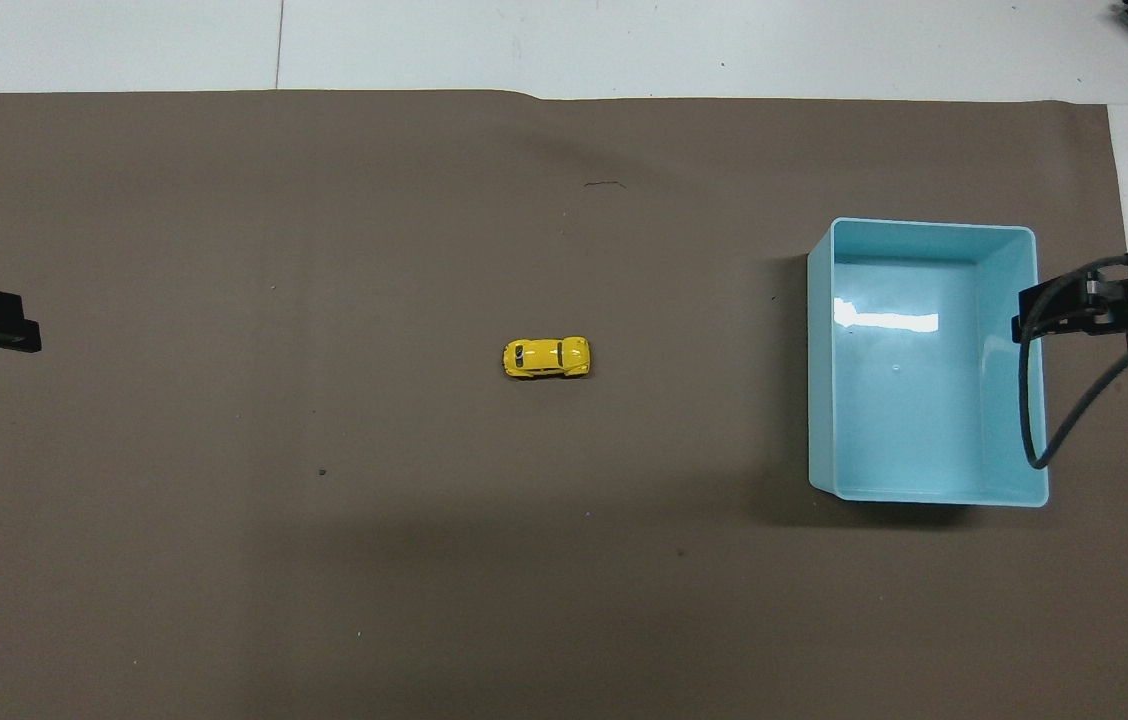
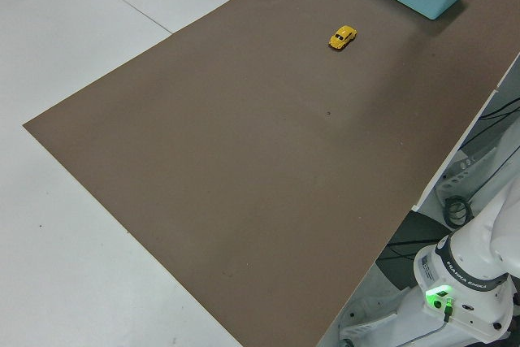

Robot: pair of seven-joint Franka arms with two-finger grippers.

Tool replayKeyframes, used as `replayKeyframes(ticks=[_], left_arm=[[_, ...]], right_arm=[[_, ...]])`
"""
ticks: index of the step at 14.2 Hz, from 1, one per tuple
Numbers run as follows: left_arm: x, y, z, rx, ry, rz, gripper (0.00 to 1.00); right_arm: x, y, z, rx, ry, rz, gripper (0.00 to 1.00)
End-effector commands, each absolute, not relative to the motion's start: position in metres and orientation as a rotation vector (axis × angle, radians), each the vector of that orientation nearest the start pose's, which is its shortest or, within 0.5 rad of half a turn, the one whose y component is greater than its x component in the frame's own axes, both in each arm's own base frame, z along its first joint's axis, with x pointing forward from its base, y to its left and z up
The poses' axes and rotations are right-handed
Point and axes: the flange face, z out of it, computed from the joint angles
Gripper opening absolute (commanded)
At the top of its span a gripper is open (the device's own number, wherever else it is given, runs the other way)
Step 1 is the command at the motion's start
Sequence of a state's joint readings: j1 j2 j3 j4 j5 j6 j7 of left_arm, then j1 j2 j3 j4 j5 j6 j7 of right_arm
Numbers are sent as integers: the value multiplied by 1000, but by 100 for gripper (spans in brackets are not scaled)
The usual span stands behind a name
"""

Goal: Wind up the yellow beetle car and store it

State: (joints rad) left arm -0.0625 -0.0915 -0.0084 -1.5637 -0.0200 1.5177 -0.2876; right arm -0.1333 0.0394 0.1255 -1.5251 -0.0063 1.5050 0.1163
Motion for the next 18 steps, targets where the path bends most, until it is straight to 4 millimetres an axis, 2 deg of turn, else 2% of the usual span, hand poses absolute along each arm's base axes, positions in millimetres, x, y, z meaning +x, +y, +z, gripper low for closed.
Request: replayKeyframes(ticks=[1,3,5,7,9,14,17,18], left_arm=[[526,-58,664,-3112,-598,-40,100],[531,-78,652,-3046,-877,-12,100],[534,-100,642,-2890,-1343,-32,100],[547,-118,626,-2759,-1640,-59,100],[554,-136,614,-2689,-1756,-49,100],[577,-155,596,-2579,-2024,-53,100],[584,-161,581,-2510,-2088,-15,100],[588,-174,570,-2495,-2090,-1,100]], right_arm=[[560,-6,618,-3121,225,82,100],[560,-7,618,-3121,227,82,100],[560,-7,618,-3121,227,82,100],[560,-7,618,-3121,227,82,100],[560,-7,618,-3121,227,82,100],[560,-6,618,-3121,225,82,100],[560,-6,618,-3121,225,82,100],[560,-7,618,-3121,227,82,100]])
